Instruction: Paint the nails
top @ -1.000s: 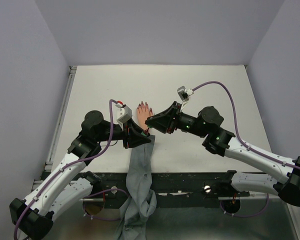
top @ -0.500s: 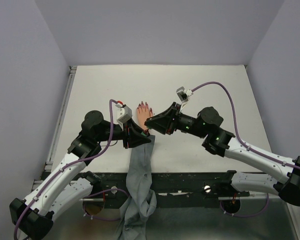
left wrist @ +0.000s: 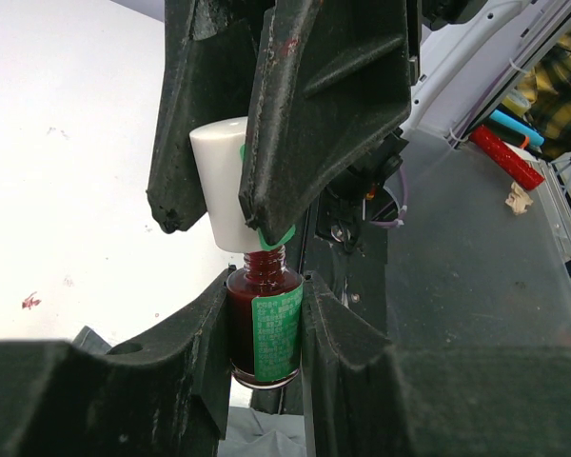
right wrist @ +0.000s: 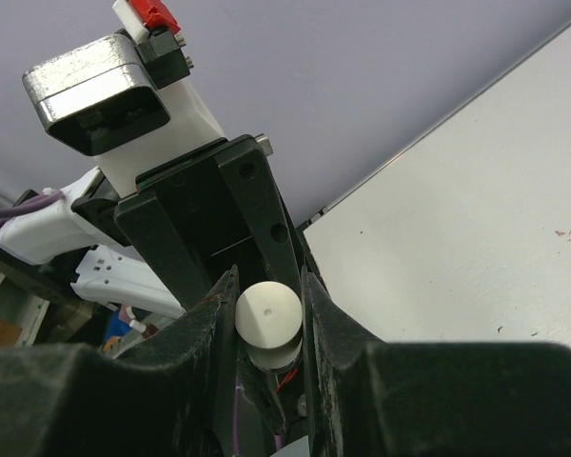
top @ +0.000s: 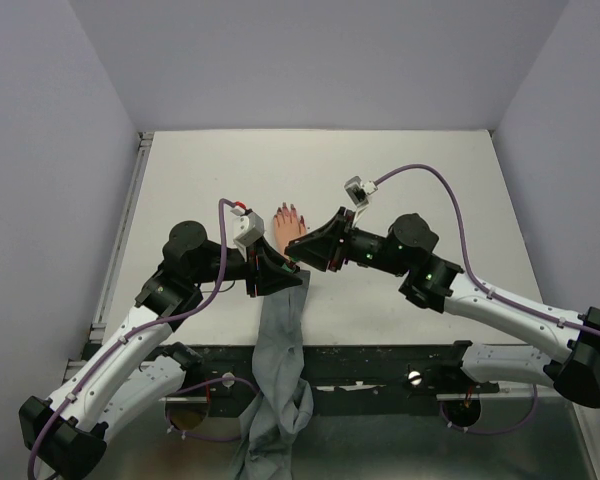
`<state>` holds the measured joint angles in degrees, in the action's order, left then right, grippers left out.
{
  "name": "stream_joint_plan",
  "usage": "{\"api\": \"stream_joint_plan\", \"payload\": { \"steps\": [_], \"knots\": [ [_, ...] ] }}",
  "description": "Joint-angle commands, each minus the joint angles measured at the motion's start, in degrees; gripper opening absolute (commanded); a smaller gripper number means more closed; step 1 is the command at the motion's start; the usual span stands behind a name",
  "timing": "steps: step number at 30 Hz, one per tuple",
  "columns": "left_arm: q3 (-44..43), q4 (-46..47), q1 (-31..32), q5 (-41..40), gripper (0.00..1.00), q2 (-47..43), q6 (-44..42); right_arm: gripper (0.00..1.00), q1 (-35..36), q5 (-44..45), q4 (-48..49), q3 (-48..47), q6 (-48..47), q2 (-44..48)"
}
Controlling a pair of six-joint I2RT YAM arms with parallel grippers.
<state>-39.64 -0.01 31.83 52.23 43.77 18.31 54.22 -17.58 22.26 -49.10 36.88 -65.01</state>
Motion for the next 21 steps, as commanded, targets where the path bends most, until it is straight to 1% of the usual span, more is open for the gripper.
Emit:
{"api": "stream_joint_plan", "payload": {
  "steps": [1,9,15,18,21],
  "knots": [
    [0.09,1.07,-0.19,-0.81,0.00,-1.05,-0.02,0.01,0.89,-1.49,1.29,-0.29,-0.41,-0.38],
    [0.79,0.89,-0.19,-5.55,0.00,-3.25,-0.46,0.01,3.70,1.32,2.43,1.99,-2.78,-0.47],
    [0.96,0.71,-0.19,-6.96,0.00,-3.87,-0.81,0.01,6.86,5.10,3.93,2.96,-4.89,-1.25],
    [1.23,0.89,-0.28,-7.75,0.00,-4.39,-0.90,0.01,8.79,8.78,3.32,2.87,-5.86,-2.83],
    [1.49,0.71,-0.28,-9.42,0.00,-5.27,-1.52,0.01,10.56,14.40,1.83,2.08,-4.11,-5.20]
  ]
}}
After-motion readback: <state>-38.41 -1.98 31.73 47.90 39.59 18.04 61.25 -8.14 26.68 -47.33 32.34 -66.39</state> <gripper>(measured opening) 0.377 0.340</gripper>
